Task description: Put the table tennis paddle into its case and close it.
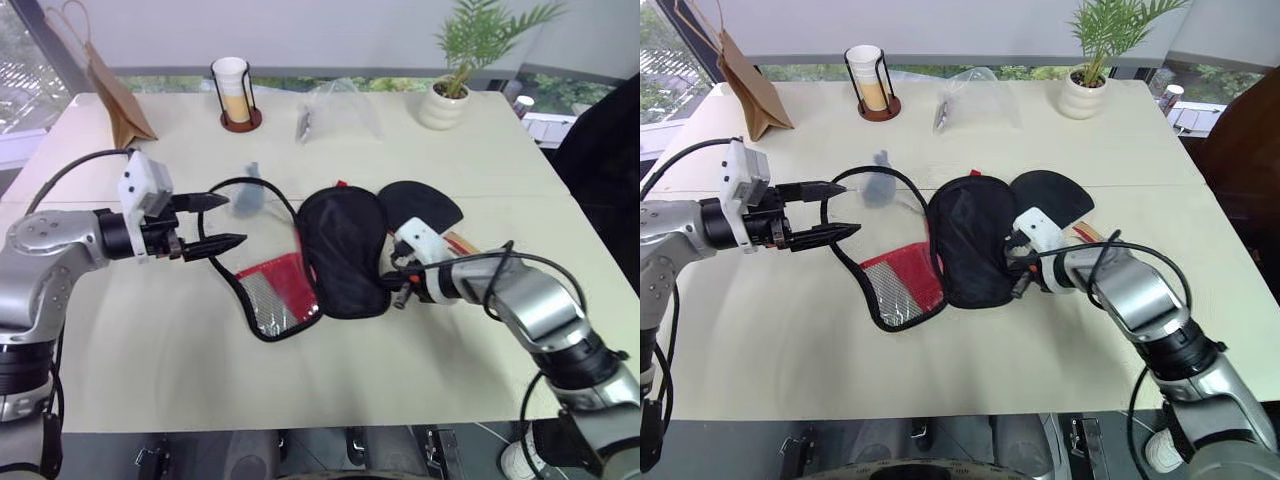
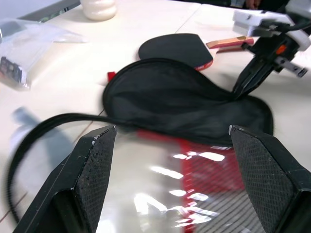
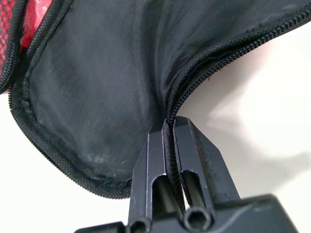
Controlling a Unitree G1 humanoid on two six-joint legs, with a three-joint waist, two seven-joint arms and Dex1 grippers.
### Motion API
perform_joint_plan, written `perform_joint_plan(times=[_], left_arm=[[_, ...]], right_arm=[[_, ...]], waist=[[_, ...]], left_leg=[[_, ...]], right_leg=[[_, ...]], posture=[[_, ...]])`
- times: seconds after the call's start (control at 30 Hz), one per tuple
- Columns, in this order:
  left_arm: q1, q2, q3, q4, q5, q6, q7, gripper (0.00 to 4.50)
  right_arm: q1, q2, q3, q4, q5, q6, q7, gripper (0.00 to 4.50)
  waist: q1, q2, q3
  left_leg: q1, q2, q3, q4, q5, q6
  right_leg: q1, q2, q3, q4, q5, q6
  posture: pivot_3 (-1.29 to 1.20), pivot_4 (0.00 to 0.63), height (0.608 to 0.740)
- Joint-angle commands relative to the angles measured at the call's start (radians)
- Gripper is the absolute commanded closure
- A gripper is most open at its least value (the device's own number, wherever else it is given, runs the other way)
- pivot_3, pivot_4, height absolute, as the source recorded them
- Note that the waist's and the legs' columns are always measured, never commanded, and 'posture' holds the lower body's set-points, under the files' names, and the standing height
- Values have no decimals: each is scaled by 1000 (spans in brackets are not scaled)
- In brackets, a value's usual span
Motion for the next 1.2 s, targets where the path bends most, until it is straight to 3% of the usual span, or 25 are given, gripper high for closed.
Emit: perform_joint_plan(times=[0.03, 0.57, 0.8, 0.9, 1.13, 1.2], left_arm=[[-27, 0, -2, -8, 6, -23, -10, 652], [-18, 12, 0, -19, 4, -25, -19, 652], [-28, 5, -13, -14, 12, -33, -19, 652], [-31, 2, -16, -12, 14, -36, -21, 652], [-36, -2, -22, -5, 18, -40, -29, 652], [-37, -5, -24, -3, 21, -42, -30, 652]], right_arm=[[16, -41, -19, -43, 15, -49, 38, 4450], [80, -184, -52, -8, 31, -147, 136, 4450], [84, -155, -70, 4, 33, -174, 111, 4450], [72, -144, -103, 13, 35, -189, 97, 3619], [-21, -197, -165, 78, 5, -183, 76, 152], [-50, -203, -196, 123, 3, -180, 64, 152]], waist=[[0, 0, 0], [1, 0, 0], [0, 0, 0], [0, 0, 0], [0, 0, 0], [0, 0, 0]], left_leg=[[0, 0, 0, 0, 0, 0], [0, 0, 0, 0, 0, 0], [0, 0, 0, 0, 0, 0], [0, 0, 0, 0, 0, 0], [0, 0, 0, 0, 0, 0], [0, 0, 0, 0, 0, 0]], right_leg=[[0, 0, 0, 0, 0, 0], [0, 0, 0, 0, 0, 0], [0, 0, 0, 0, 0, 0], [0, 0, 0, 0, 0, 0], [0, 0, 0, 0, 0, 0], [0, 0, 0, 0, 0, 0]], posture=[[0, 150, 734], [0, 150, 734], [0, 150, 734], [0, 150, 734], [0, 150, 734], [0, 150, 734]])
